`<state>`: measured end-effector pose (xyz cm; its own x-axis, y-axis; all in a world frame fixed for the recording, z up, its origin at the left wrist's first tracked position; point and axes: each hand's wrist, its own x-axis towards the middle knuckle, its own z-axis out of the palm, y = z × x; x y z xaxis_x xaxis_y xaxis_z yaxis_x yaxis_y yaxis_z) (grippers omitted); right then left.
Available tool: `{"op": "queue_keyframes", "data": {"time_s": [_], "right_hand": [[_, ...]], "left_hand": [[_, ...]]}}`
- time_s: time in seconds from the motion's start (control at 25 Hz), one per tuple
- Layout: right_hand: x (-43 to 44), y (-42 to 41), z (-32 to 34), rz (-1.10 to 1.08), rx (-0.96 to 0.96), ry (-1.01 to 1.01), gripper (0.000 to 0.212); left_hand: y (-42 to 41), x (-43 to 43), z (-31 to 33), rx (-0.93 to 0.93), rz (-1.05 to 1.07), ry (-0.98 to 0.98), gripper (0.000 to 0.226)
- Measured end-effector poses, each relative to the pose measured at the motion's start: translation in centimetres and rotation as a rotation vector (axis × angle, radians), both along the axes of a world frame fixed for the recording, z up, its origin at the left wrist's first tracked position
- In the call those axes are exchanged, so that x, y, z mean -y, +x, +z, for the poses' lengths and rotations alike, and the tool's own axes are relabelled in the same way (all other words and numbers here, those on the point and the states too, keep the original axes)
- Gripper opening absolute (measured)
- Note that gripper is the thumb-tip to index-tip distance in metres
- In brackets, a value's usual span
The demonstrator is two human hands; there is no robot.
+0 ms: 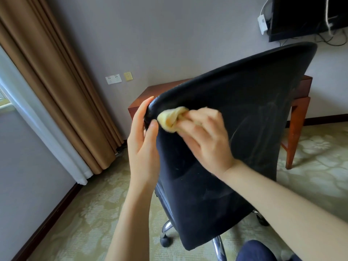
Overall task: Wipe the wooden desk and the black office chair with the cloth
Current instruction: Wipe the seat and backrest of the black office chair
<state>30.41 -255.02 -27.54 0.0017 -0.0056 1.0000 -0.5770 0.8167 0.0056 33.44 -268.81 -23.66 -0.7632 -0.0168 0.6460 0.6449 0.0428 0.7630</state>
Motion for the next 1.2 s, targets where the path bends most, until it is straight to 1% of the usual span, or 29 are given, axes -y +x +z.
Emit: {"op": "queue_keyframes", "data": {"time_s": [0.08, 0.16, 0.24, 0.32, 0.4, 0.48, 0.56, 0.64, 0.76, 0.88, 0.96, 1.08, 1.16, 1.2], "right_hand": [[0.2, -0.3, -2.1, 0.042, 0.083, 0.205, 0.018], [0.2, -0.2, -5.5, -0.02, 0.158, 0.476, 0.019], [-1.3, -0.2, -7.8, -0.031, 0.232, 0.661, 0.023], [-2.9, 0.0, -9.2, -0.044, 0.289, 0.769, 0.022], [-4.5, 0.0, -9.5, -0.076, 0.312, 0.815, 0.018], [-6.3, -0.1, -8.2, -0.088, 0.283, 0.722, 0.017], [-7.4, -0.1, -5.8, -0.09, 0.221, 0.578, 0.014], [-8.2, 0.2, -2.9, -0.139, 0.172, 0.478, 0.013], [-9.0, 0.5, 1.8, -0.203, 0.085, 0.367, 0.011], [-8.8, 0.7, 5.2, -0.186, -0.01, 0.264, 0.009], [-7.5, 0.5, 5.5, -0.174, -0.048, 0.207, 0.01], [-4.9, -0.5, 3.3, -0.14, -0.041, 0.126, 0.011], [-3.4, -1.4, 0.7, -0.155, -0.018, 0.16, 0.014], [-3.0, -1.9, -0.9, -0.17, -0.006, 0.204, 0.017]], "left_hand": [[-0.3, 0.2, 0.1, -0.02, -0.006, -0.024, 0.05], [-0.8, 0.7, 0.0, -0.042, -0.006, -0.045, 0.052], [-1.0, 1.2, 0.1, -0.042, -0.018, -0.07, 0.052], [-1.2, 1.6, 0.3, -0.041, -0.034, -0.096, 0.052], [-1.2, 1.8, 0.3, -0.053, -0.032, -0.126, 0.051], [-1.2, 1.9, 0.4, -0.066, -0.026, -0.147, 0.05], [-1.4, 2.2, 0.4, -0.092, -0.024, -0.16, 0.05], [-1.6, 2.5, 0.4, -0.106, -0.016, -0.161, 0.051], [-1.8, 3.0, 0.3, -0.109, -0.017, -0.136, 0.054], [-2.0, 3.6, 0.4, -0.128, 0.019, -0.116, 0.059], [-2.3, 4.2, 0.5, -0.124, 0.065, -0.102, 0.061], [-3.0, 4.9, 0.5, -0.105, 0.19, -0.119, 0.058], [-3.2, 5.0, 0.0, -0.075, 0.363, -0.177, 0.059], [-3.0, 4.8, -0.6, -0.089, 0.465, -0.231, 0.062]]}}
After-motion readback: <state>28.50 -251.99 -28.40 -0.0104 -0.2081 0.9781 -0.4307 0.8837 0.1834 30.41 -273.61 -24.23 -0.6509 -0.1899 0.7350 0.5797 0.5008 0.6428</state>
